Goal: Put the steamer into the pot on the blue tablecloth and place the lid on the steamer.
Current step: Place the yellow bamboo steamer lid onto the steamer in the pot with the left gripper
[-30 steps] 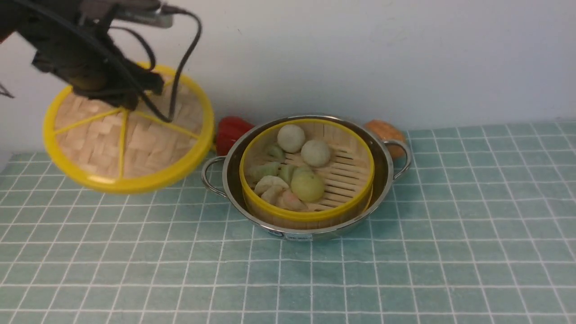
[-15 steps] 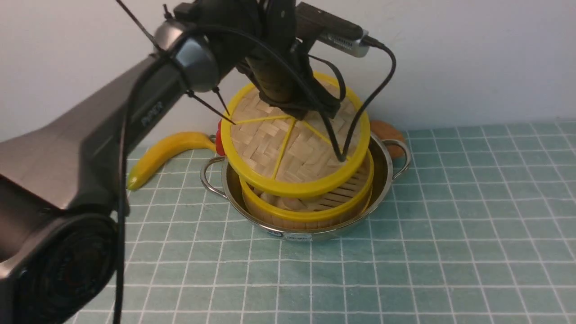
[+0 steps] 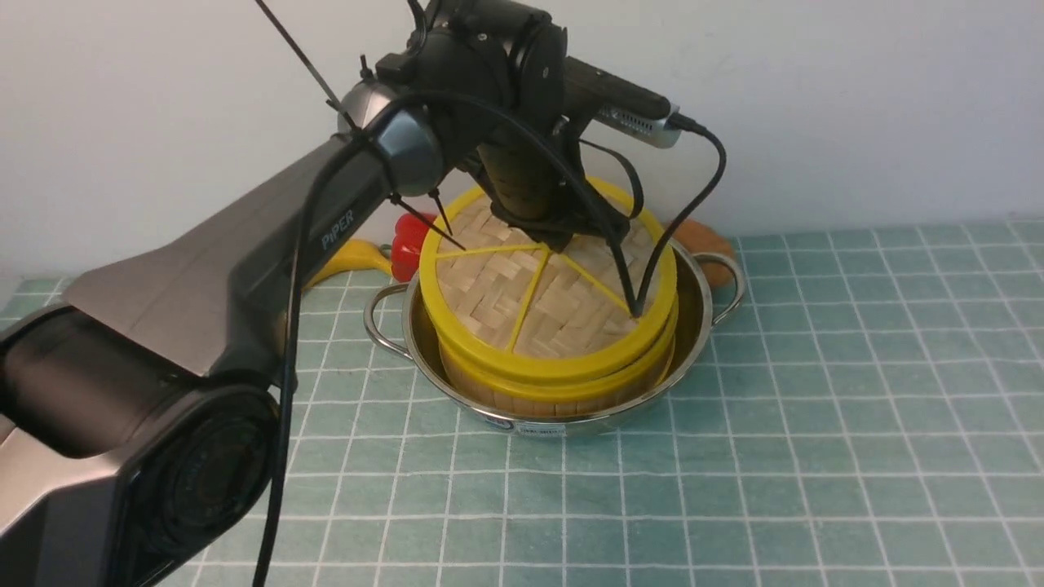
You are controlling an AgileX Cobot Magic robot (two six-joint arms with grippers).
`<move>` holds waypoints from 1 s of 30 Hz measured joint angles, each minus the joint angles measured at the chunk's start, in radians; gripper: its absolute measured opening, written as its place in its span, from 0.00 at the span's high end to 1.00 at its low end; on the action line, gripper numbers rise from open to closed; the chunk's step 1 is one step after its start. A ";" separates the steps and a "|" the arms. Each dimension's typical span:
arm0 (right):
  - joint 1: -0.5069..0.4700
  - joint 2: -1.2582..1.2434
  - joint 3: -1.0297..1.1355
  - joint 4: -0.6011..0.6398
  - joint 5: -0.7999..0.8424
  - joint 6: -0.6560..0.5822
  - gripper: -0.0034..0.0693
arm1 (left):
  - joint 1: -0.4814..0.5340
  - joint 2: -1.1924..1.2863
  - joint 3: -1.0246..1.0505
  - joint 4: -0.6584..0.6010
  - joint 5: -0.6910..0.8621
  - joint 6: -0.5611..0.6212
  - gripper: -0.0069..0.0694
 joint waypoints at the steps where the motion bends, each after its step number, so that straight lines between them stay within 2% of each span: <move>1: 0.000 0.000 0.000 0.000 0.000 0.000 0.40 | 0.000 0.001 0.000 -0.006 -0.002 0.000 0.75; 30: 0.000 0.000 0.000 0.002 0.000 0.000 0.40 | 0.000 0.025 -0.006 0.008 -0.028 0.000 0.75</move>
